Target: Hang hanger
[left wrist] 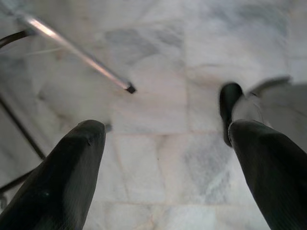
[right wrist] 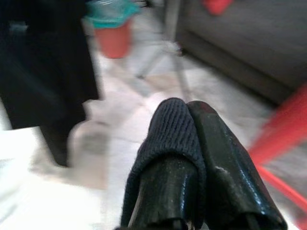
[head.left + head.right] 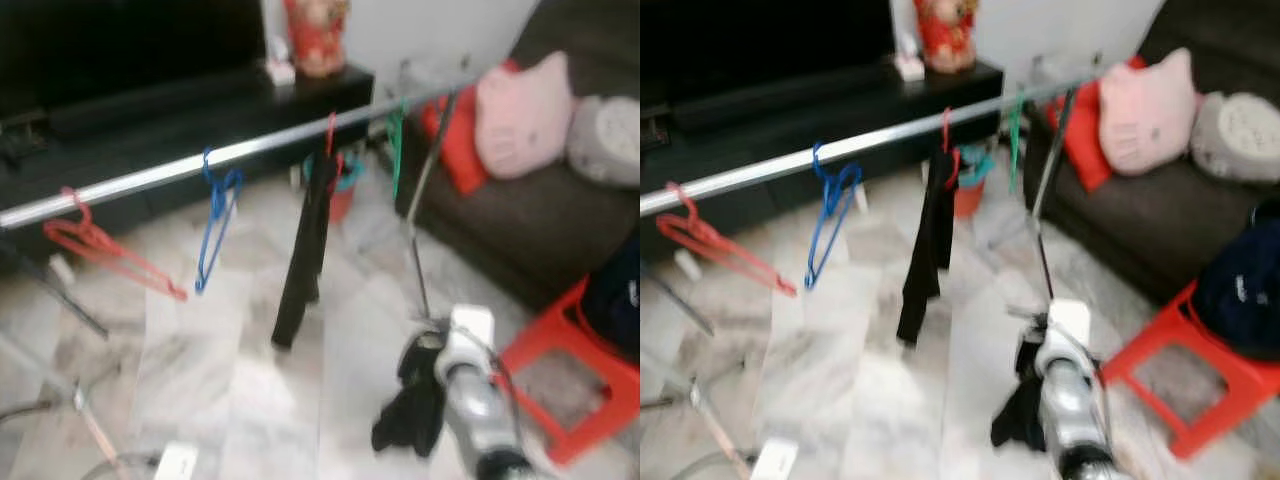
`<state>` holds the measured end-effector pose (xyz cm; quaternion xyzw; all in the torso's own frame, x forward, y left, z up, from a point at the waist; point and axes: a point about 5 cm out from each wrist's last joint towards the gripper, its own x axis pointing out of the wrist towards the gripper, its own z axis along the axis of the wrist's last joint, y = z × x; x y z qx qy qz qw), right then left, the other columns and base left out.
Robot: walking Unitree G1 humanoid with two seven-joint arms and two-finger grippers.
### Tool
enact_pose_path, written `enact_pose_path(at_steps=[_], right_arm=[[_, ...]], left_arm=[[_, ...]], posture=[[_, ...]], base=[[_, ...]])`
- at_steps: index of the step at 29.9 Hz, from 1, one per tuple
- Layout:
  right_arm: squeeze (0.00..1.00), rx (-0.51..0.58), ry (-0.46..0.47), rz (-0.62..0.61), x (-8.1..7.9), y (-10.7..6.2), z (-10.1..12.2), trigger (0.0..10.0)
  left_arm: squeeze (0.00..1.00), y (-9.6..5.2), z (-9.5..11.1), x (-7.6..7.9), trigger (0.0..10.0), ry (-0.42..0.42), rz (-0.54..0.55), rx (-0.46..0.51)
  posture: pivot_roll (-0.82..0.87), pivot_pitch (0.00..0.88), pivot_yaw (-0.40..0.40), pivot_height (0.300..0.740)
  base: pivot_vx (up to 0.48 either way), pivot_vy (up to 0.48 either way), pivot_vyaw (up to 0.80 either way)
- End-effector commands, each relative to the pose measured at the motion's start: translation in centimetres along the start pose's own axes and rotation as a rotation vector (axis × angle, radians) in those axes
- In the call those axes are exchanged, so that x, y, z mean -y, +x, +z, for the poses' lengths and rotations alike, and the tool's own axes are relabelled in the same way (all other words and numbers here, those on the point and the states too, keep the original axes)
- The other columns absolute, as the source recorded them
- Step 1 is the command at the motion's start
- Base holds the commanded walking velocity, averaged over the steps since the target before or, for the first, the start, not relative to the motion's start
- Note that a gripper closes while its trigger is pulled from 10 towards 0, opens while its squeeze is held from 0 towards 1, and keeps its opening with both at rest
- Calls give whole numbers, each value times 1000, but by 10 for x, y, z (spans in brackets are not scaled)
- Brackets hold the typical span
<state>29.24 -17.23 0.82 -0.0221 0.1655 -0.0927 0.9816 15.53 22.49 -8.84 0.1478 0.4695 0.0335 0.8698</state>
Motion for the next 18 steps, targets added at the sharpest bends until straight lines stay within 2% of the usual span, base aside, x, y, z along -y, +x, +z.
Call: enact_pose_path(at_steps=[1, 12, 17, 18], right_arm=[[0, 31, -15, -22, 9, 3, 7, 10000], [0, 42, -25, -41, 14, 5, 11, 10000], [0, 40, -32, -46, 16, 6, 11, 10000], [0, 42, -31, -46, 17, 6, 11, 10000]], left_arm=[[0, -1, -2, 5, 10000, 3, -13, -7], [0, 0, 1, 5, 10000, -9, -5, 6], [0, 1, 8, 3, 10000, -24, 7, 47], [0, 1, 13, 1, 10000, -56, 15, 71]], posture=[[44, 0, -18, 740], [49, 0, -29, 740], [48, 0, -30, 740], [44, 0, -31, 740]], base=[[0, 0, 800], [0, 0, 800], [0, 0, 800], [0, 0, 800]])
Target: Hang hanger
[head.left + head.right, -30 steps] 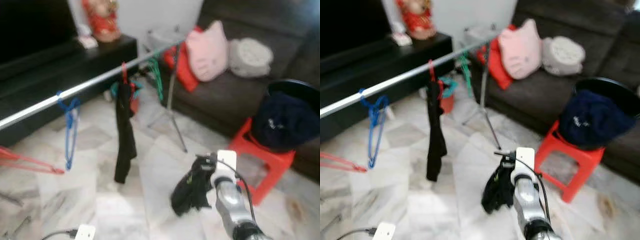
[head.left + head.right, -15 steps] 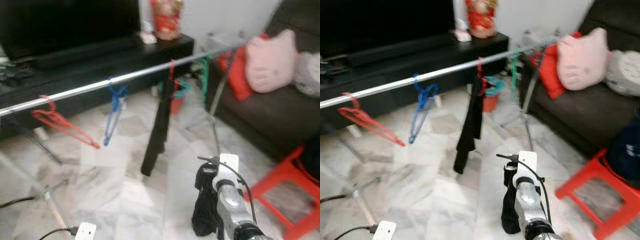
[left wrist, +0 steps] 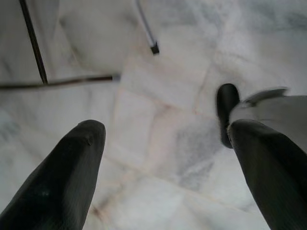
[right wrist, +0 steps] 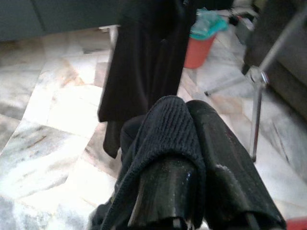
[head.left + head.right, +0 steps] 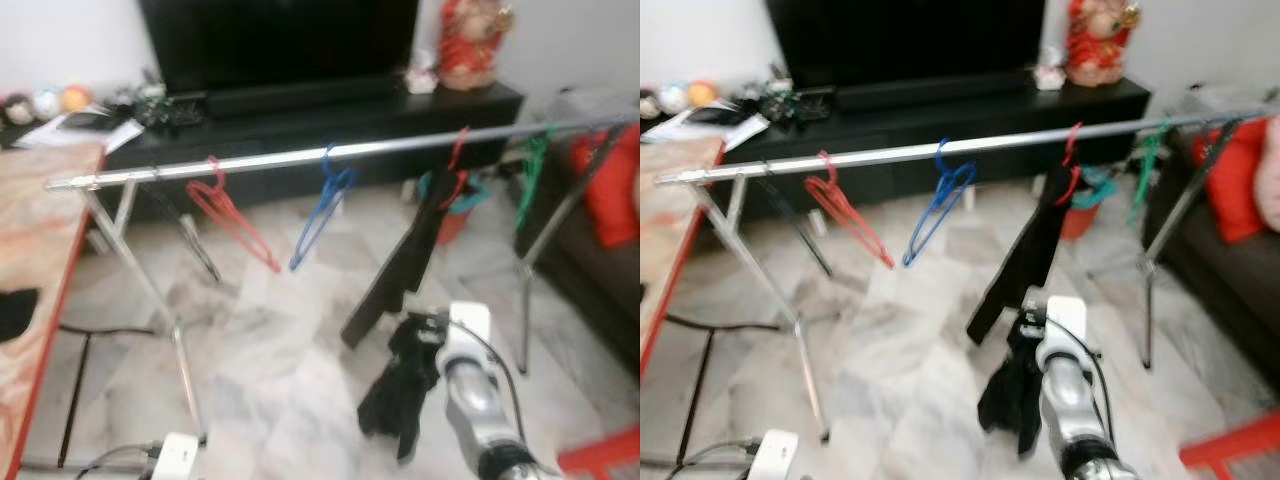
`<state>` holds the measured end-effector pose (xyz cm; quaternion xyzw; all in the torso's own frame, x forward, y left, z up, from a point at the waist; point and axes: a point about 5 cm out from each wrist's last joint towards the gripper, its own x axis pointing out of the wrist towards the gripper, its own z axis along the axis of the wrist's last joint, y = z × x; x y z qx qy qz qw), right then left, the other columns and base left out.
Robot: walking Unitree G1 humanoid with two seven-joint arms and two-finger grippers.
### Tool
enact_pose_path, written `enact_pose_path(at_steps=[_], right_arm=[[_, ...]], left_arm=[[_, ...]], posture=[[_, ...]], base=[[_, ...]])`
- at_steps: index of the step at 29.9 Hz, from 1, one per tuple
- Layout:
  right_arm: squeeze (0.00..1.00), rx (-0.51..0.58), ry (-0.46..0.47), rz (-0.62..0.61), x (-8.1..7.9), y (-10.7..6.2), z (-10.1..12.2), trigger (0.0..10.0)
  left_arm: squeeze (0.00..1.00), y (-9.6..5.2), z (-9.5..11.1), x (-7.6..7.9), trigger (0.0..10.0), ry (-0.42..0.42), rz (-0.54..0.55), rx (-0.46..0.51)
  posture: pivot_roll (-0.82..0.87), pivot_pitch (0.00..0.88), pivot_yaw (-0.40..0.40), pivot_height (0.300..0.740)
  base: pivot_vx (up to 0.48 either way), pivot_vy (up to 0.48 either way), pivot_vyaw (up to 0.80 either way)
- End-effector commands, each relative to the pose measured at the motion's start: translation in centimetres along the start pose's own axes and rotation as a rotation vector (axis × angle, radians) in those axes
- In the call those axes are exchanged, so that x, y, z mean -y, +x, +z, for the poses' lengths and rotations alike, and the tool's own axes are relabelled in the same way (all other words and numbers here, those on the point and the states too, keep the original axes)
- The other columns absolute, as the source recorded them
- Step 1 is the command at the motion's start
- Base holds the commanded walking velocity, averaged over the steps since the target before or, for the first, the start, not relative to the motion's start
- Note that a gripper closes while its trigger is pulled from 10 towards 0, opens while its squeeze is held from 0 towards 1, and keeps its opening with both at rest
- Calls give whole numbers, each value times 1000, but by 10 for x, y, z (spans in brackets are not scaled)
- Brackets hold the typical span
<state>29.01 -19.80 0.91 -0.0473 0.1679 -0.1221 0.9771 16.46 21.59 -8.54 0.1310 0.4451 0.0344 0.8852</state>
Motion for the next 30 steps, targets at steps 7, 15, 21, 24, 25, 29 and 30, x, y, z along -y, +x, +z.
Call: enact_pose_path(at_steps=[7, 15, 21, 24, 25, 29, 30], right_arm=[[0, 50, 33, 13, -5, 4, 13, 10000], [0, 53, 32, 8, -9, 4, 14, 10000], [0, 73, 41, -20, -2, 5, 17, 10000], [0, 75, 60, -27, -2, 5, 17, 10000], [0, 70, 62, -32, -2, 5, 17, 10000], [0, 70, 67, -17, -7, 5, 18, 10000], [0, 74, 69, -16, -7, 5, 18, 10000]], left_arm=[[0, 2, 51, -15, 10000, -93, 25, 291], [0, 2, 70, -16, 10000, -101, 34, 369], [0, 1, 83, -16, 10000, -98, 38, 425], [0, -1, 92, -20, 10000, -107, 48, 474], [0, -2, 94, -21, 10000, -111, 51, 488], [0, -3, 102, -22, 10000, -116, 55, 526], [0, -4, 104, -22, 10000, -117, 56, 533]], posture=[[60, 0, -44, 740], [55, 0, -40, 740], [51, 0, -38, 740], [59, 0, -41, 740], [63, 0, -43, 740], [63, 0, -43, 740], [63, 0, -43, 740]], base=[[0, 0, 236], [0, -183, 0], [0, -407, 0], [0, -346, 0], [0, -364, 0], [0, -355, -597], [0, -292, -769]])
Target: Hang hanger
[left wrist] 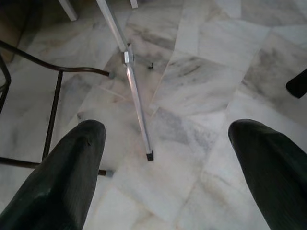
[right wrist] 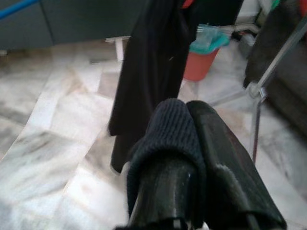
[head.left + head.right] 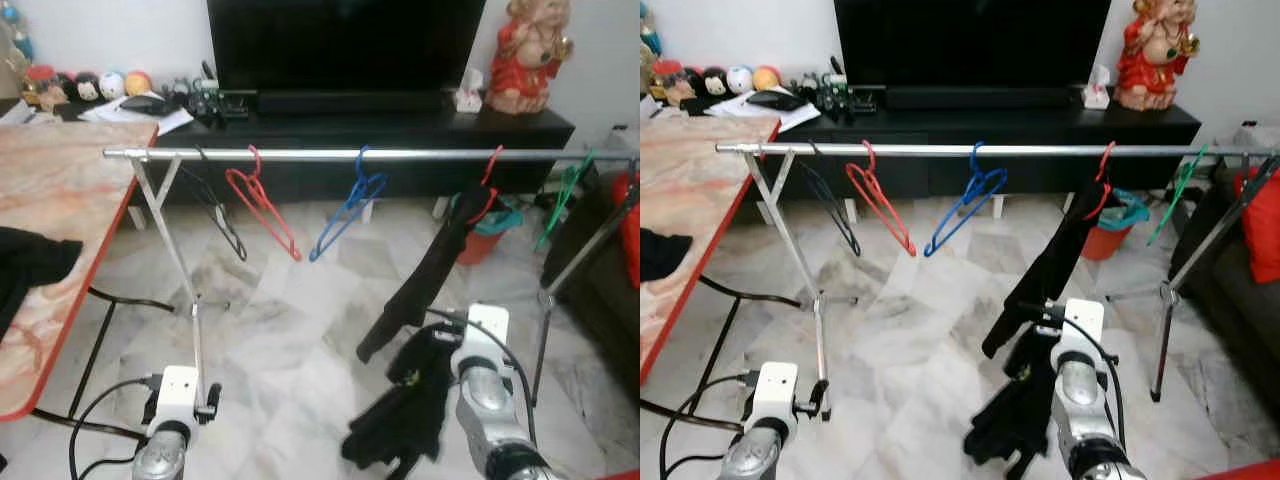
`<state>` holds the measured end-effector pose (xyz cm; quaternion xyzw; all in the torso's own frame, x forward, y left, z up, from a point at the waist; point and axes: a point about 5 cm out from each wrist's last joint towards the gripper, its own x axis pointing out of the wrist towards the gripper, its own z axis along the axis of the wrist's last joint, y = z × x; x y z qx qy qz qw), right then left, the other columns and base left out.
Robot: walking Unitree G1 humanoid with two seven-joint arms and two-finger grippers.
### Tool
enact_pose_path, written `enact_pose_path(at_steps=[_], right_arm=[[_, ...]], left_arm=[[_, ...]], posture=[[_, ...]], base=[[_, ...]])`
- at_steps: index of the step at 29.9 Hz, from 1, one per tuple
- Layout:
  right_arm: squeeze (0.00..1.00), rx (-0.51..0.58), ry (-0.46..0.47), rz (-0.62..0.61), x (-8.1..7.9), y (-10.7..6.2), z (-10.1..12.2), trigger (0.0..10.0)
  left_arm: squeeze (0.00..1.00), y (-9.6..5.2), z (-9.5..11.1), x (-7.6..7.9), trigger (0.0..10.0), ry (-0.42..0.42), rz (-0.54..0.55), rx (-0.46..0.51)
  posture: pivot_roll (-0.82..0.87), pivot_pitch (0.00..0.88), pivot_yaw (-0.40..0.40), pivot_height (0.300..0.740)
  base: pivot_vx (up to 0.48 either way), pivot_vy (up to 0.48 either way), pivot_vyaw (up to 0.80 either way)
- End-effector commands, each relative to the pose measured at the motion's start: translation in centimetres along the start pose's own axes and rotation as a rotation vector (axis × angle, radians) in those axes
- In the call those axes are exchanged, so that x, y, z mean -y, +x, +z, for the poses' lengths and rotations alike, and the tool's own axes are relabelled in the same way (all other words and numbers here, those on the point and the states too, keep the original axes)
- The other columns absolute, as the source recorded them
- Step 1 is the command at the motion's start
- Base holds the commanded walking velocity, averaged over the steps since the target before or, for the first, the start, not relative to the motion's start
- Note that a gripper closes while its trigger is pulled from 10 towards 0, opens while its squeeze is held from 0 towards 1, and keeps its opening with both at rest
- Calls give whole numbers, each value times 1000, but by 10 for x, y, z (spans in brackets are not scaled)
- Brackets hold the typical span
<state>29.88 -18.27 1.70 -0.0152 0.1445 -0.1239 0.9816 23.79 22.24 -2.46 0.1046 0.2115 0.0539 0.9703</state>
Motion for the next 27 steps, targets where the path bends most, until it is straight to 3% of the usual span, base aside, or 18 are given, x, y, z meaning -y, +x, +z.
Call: enact_pose_path(at_steps=[1, 9, 14, 19, 20, 27], right_arm=[[0, 38, 0, -20, 8, 4, 8, 10000], [0, 42, 0, -25, 10, 4, 9, 10000], [0, 48, -3, -19, 8, 4, 10, 10000], [0, 63, -11, -16, 7, 4, 11, 10000], [0, 68, -17, -14, 7, 4, 12, 10000], [0, 91, -19, -10, 6, 3, 14, 10000]], left_arm=[[0, 4, 12, 5, 10000, -18, -10, 48], [0, 9, 28, -1, 10000, -26, 3, 123], [0, 10, 53, -6, 10000, -45, 23, 251], [0, 9, 71, -6, 10000, -57, 20, 330], [0, 9, 84, -5, 10000, -64, 22, 380], [0, 7, 116, -1, 10000, -66, 4, 490]], posture=[[63, 0, -43, 740], [59, 0, -43, 740], [60, 0, -43, 740], [60, 0, -43, 740], [60, 0, -43, 740], [60, 0, -45, 740]], base=[[0, -292, -769], [0, 0, -766], [0, 0, -760], [0, 0, 0], [0, 0, 0], [0, 0, 0]])
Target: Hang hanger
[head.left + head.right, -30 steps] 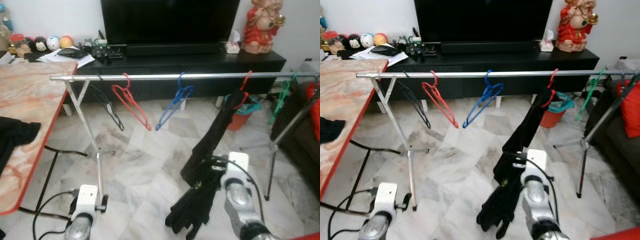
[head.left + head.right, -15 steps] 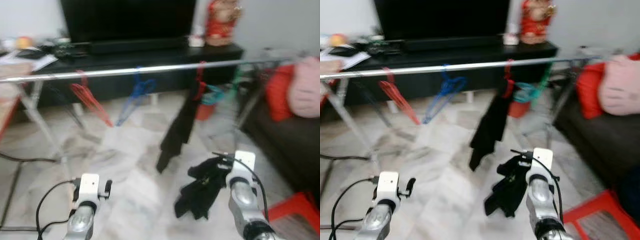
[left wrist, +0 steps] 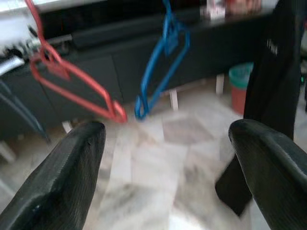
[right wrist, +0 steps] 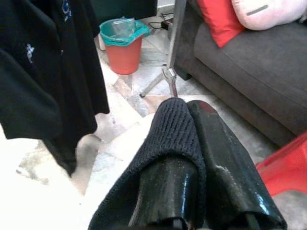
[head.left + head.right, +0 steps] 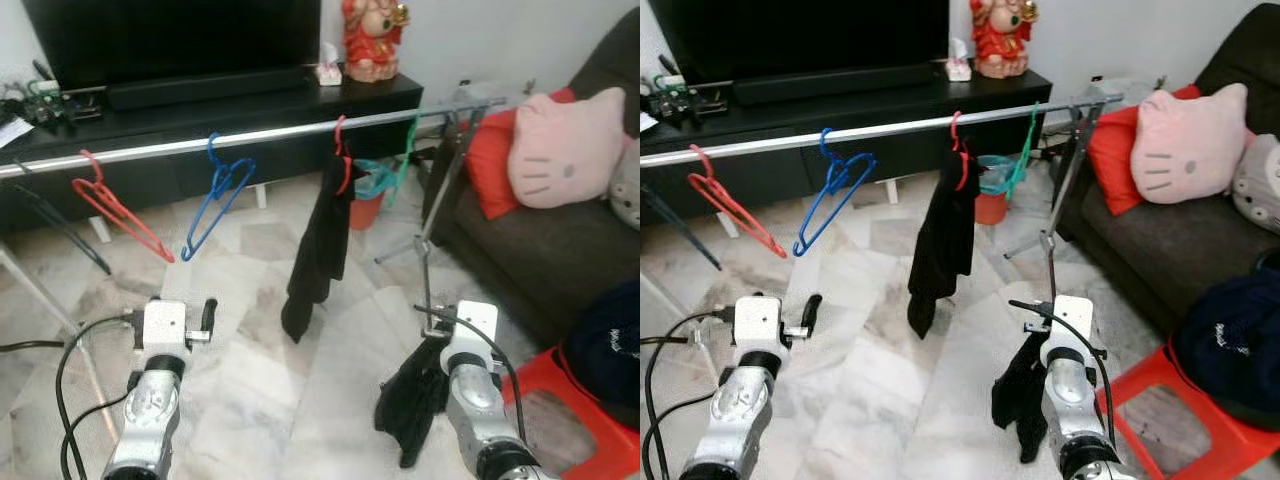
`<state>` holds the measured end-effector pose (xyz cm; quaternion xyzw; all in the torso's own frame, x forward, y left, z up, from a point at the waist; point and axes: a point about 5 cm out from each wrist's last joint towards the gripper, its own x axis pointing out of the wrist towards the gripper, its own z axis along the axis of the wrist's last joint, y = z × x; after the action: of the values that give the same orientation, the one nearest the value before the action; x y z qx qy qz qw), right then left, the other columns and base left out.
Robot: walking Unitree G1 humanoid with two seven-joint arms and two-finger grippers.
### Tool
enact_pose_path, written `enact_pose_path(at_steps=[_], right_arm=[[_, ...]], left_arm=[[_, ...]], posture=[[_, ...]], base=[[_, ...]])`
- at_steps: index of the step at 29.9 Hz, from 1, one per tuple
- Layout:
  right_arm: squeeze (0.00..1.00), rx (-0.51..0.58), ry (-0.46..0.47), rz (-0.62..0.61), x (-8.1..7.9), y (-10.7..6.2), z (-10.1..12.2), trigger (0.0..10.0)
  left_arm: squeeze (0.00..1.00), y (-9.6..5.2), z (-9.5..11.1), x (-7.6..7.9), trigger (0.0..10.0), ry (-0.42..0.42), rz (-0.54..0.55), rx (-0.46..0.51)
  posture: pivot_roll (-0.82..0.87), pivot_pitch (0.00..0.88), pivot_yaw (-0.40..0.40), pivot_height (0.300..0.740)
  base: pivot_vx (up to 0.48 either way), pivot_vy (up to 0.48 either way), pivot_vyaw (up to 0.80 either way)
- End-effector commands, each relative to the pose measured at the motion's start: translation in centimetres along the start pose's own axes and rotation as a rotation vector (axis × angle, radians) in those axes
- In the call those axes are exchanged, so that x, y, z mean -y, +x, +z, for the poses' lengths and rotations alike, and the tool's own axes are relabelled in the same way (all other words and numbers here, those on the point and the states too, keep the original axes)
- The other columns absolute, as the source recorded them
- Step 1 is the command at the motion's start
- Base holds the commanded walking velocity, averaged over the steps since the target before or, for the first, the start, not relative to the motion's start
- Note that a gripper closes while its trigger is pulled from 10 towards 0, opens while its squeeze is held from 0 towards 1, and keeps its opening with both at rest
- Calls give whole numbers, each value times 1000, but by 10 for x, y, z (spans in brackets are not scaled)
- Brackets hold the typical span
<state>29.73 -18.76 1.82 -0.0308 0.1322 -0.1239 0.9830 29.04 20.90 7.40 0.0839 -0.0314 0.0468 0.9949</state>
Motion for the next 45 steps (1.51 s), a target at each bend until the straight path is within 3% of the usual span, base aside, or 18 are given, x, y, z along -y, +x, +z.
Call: enact_pose_path(at_steps=[1, 5, 23, 37, 45], right_arm=[[0, 65, 9, -6, 1, 4, 13, 10000], [0, 57, 18, -4, -2, 4, 13, 10000], [0, 67, 18, -10, -2, 4, 13, 10000], [0, 86, -2, 19, -6, 2, 14, 10000], [0, 88, 5, 43, -11, 2, 15, 10000]], left_arm=[[0, 3, 5, 6, 10000, -5, -24, 9], [0, 7, 17, 14, 10000, -13, -49, 44], [0, 7, 30, 27, 10000, -20, -106, 71], [0, 10, 38, 26, 10000, -43, -71, 83], [0, 11, 38, 25, 10000, -44, -60, 79]], posture=[[60, 0, -45, 740], [66, 0, -44, 740], [70, 0, -44, 740], [70, 0, -43, 740], [72, 0, -42, 740]], base=[[0, 0, 0], [0, 149, -113], [0, 86, -755], [0, 0, 0], [0, 0, 600]])
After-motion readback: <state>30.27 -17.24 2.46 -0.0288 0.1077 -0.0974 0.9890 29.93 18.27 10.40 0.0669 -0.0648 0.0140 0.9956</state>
